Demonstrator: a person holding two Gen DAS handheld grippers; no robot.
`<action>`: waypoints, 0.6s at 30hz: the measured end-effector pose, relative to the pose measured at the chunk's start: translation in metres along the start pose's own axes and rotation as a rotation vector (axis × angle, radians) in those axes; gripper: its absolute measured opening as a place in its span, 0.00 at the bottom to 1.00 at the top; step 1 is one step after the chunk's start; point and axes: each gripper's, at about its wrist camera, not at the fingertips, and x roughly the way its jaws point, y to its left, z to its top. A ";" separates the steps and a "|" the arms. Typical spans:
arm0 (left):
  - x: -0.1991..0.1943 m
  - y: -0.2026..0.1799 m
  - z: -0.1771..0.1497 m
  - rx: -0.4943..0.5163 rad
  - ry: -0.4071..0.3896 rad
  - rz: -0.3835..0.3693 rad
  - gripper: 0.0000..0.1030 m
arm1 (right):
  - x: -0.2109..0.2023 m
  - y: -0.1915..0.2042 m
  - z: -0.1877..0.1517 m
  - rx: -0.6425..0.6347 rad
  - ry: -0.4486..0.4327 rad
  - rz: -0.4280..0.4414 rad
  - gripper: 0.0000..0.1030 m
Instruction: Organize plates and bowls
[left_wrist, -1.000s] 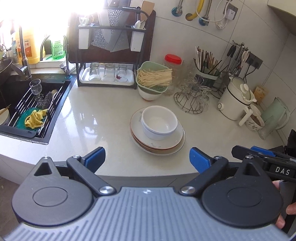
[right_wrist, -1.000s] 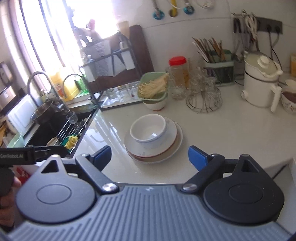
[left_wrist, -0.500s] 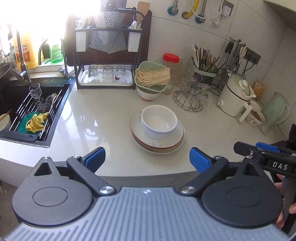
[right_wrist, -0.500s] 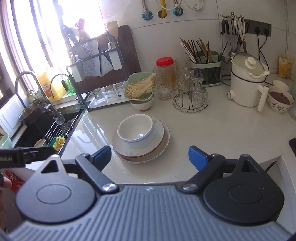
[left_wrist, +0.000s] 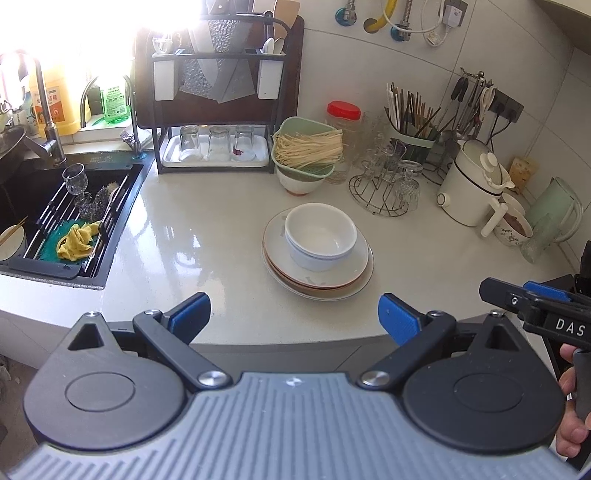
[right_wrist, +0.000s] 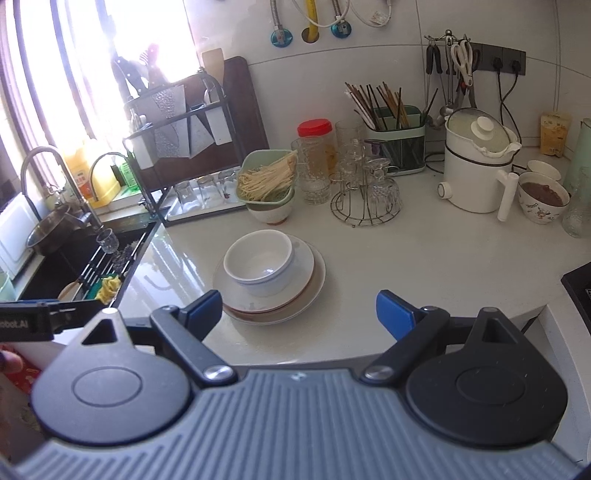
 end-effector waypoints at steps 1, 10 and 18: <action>-0.001 -0.001 0.000 0.004 -0.003 0.004 0.96 | 0.000 0.000 0.000 -0.001 0.000 0.002 0.89; -0.004 -0.012 0.004 0.018 -0.005 -0.012 0.96 | -0.003 -0.003 0.004 -0.012 0.005 0.035 0.89; -0.006 -0.014 0.009 0.003 -0.011 -0.012 0.96 | -0.004 -0.006 0.008 -0.017 0.002 0.043 0.89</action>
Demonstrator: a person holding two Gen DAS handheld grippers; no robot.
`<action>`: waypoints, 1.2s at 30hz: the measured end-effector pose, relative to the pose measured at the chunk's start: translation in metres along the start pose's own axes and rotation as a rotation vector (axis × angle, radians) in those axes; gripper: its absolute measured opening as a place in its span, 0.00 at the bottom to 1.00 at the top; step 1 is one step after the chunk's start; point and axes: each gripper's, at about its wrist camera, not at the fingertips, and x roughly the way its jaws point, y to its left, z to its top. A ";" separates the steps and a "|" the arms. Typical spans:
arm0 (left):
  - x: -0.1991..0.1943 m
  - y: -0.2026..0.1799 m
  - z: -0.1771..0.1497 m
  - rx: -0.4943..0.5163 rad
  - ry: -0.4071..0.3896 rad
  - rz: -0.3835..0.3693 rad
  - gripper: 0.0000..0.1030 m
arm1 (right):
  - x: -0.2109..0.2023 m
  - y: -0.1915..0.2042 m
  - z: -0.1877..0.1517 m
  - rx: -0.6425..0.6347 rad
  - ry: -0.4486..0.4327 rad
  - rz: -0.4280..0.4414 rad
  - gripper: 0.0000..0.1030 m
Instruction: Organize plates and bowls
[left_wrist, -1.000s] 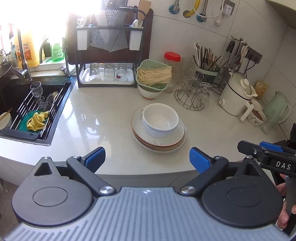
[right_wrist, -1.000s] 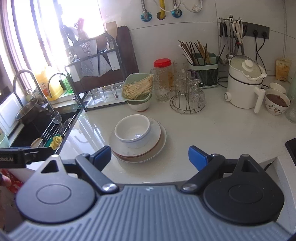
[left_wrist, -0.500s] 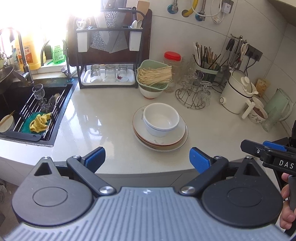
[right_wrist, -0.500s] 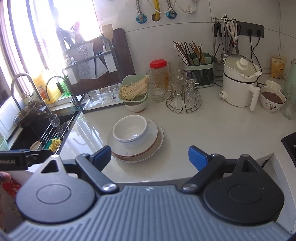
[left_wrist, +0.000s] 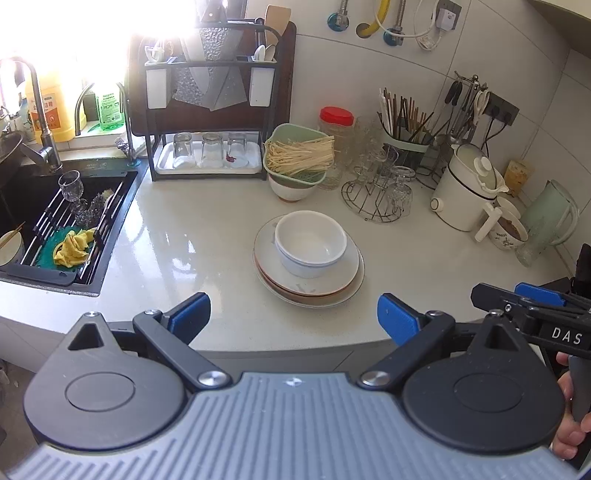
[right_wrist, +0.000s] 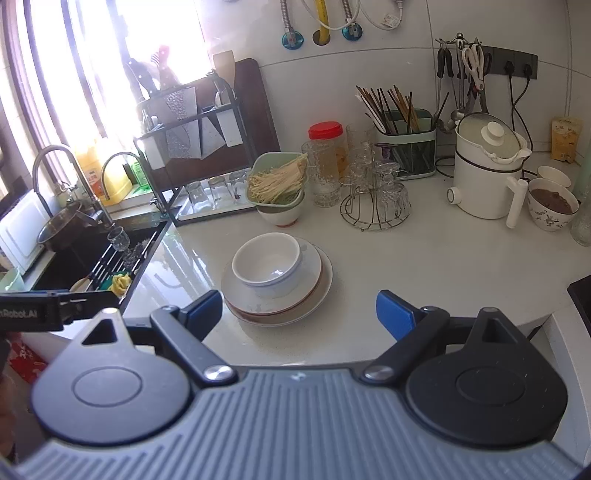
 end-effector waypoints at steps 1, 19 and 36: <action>0.000 0.000 0.001 0.001 -0.001 0.002 0.96 | 0.000 0.000 0.000 0.001 -0.001 -0.001 0.89; 0.005 0.000 0.004 -0.006 -0.003 0.002 0.96 | 0.001 -0.005 0.003 0.015 -0.022 -0.023 0.89; 0.005 0.005 0.005 -0.011 -0.007 0.019 0.96 | 0.005 -0.003 0.002 0.016 -0.012 -0.012 0.89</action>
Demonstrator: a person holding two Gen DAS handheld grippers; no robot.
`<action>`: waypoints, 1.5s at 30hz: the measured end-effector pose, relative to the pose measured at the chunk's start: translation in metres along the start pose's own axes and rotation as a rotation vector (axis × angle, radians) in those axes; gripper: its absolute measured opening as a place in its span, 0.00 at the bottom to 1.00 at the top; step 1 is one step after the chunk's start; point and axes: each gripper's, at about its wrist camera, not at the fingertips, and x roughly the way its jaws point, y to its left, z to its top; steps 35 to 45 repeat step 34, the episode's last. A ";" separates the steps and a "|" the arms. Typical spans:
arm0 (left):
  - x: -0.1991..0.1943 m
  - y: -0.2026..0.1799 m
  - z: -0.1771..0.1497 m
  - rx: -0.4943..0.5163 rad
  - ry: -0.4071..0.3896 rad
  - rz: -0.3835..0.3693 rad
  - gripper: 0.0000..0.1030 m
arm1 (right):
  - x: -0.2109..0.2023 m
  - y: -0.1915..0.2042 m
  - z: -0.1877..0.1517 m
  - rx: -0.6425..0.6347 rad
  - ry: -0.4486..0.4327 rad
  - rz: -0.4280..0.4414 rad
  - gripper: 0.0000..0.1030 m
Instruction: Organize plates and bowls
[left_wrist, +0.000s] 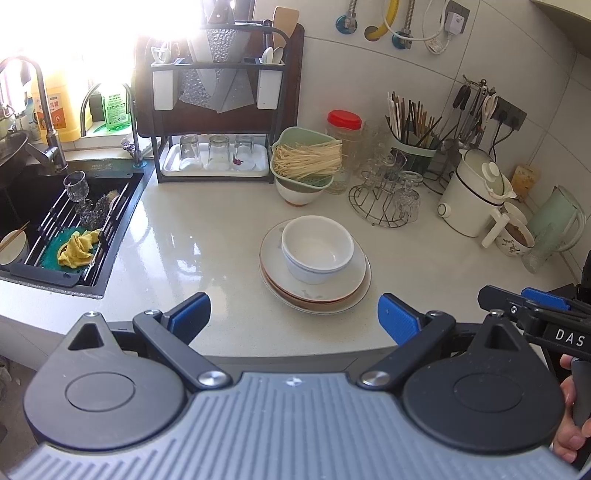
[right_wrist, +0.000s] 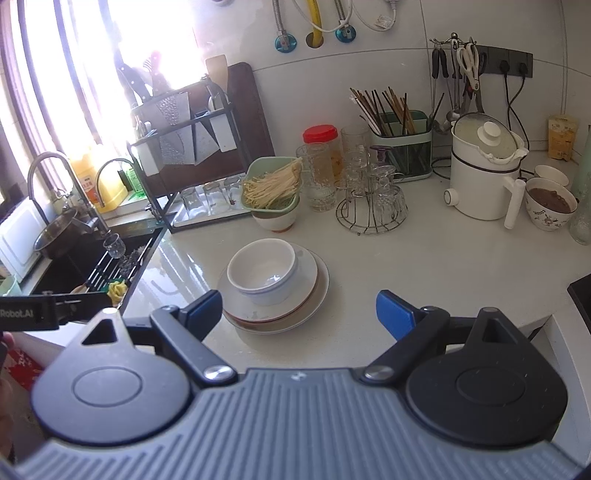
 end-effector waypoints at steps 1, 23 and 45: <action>0.000 0.000 0.000 -0.002 0.000 0.004 0.96 | 0.000 0.000 0.001 -0.002 0.002 0.001 0.89; 0.006 -0.009 -0.002 0.024 0.027 -0.022 0.96 | 0.002 -0.002 0.000 -0.010 -0.005 -0.010 0.89; 0.005 -0.005 -0.002 0.013 0.029 -0.011 0.96 | 0.003 -0.001 -0.001 -0.020 -0.004 -0.016 0.89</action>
